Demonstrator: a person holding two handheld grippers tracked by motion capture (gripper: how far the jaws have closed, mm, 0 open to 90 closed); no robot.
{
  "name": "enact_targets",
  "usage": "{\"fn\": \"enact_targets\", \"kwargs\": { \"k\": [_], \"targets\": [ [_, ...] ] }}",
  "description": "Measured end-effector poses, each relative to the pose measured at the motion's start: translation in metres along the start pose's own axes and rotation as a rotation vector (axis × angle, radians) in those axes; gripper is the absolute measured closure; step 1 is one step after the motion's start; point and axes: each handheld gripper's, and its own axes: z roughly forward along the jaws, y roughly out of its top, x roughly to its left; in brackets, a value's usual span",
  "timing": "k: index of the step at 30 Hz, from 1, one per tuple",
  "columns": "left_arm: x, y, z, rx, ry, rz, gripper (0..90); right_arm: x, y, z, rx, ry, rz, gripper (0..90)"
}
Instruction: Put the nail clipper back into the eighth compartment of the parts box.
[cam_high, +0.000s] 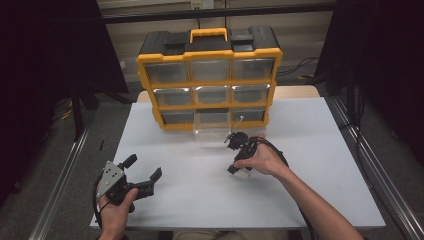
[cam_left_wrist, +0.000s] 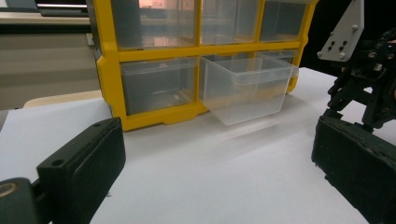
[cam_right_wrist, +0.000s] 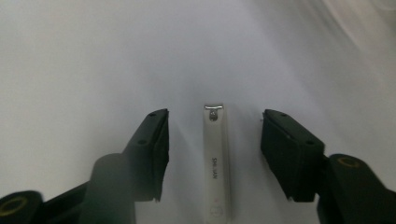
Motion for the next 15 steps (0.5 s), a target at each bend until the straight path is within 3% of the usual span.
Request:
{"fn": "enact_targets", "kwargs": {
  "k": [6,8,15],
  "targets": [
    [-0.0001,0.0006,-0.0004,-0.005,-0.003,0.004,3.0,0.0015,0.0037,0.0024,0.023,0.021,0.015,53.9],
    [0.0000,0.0007,-0.0004,-0.005,-0.002,0.007,3.0,0.0002,0.0046,0.0043,0.028,0.015,-0.006,58.1],
    [0.0005,0.0004,-0.0006,-0.005,0.002,0.002,3.0,0.0015,0.0047,0.0092,0.053,-0.002,-0.008,68.7]
  ]
}}
